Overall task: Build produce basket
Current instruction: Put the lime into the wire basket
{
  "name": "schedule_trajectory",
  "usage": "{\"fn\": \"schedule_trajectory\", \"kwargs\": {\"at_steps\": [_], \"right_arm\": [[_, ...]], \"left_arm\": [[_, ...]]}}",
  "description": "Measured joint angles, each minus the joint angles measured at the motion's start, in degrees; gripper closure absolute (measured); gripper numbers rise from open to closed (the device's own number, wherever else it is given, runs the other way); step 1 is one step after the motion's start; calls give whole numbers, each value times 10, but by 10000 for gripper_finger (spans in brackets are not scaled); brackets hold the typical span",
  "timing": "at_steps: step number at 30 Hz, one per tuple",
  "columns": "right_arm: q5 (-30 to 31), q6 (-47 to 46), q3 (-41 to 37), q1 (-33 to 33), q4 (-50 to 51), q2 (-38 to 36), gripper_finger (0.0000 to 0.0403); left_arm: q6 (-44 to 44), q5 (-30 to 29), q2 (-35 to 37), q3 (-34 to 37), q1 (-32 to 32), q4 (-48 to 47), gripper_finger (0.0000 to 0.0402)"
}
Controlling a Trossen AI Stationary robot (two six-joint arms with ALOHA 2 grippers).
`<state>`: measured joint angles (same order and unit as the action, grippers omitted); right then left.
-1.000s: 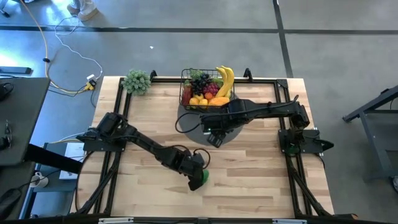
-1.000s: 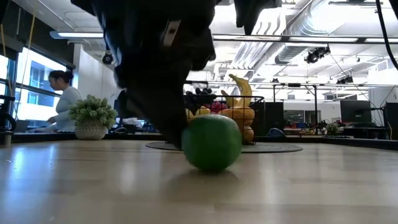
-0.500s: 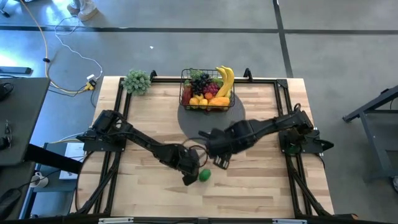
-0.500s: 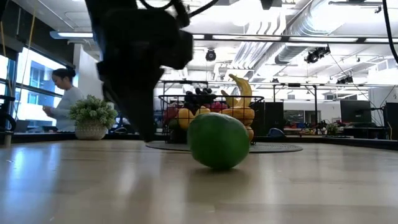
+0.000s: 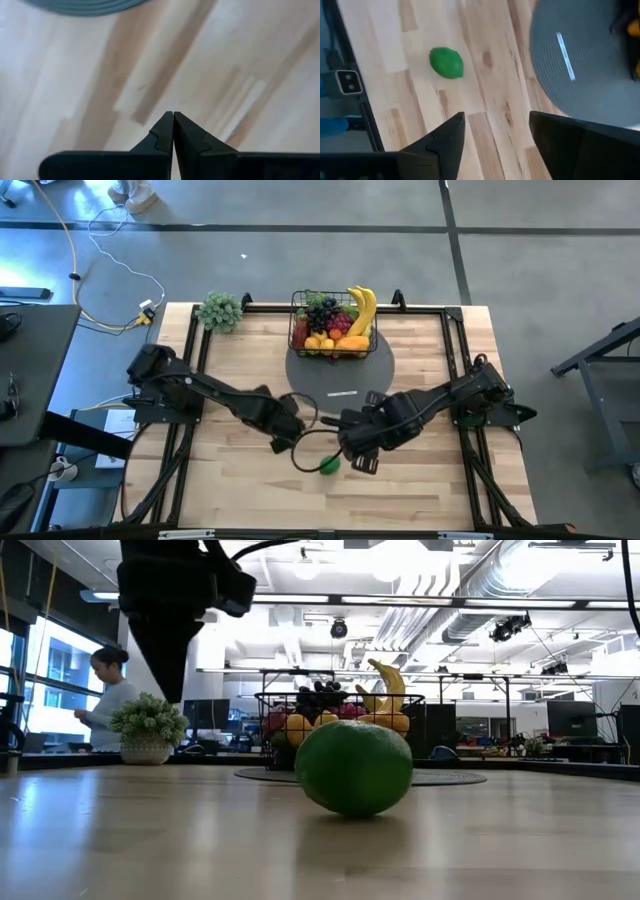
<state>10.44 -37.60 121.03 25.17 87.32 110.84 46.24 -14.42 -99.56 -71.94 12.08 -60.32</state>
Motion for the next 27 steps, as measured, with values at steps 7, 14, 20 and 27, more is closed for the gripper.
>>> {"fn": "schedule_trajectory", "kwargs": {"at_steps": [7,14,20,27], "right_arm": [[-5,132,0,4,-56,2,159],[-20,287,0,9,-127,15,153],[-54,366,0,7,-167,53,153],[-105,377,0,-13,-193,89,153]], "left_arm": [[-4,-13,62,0,-34,-84,402],[0,-19,145,0,-71,-106,402],[3,-16,206,-1,-89,-97,402],[7,-15,247,-1,-94,-93,402]]}}
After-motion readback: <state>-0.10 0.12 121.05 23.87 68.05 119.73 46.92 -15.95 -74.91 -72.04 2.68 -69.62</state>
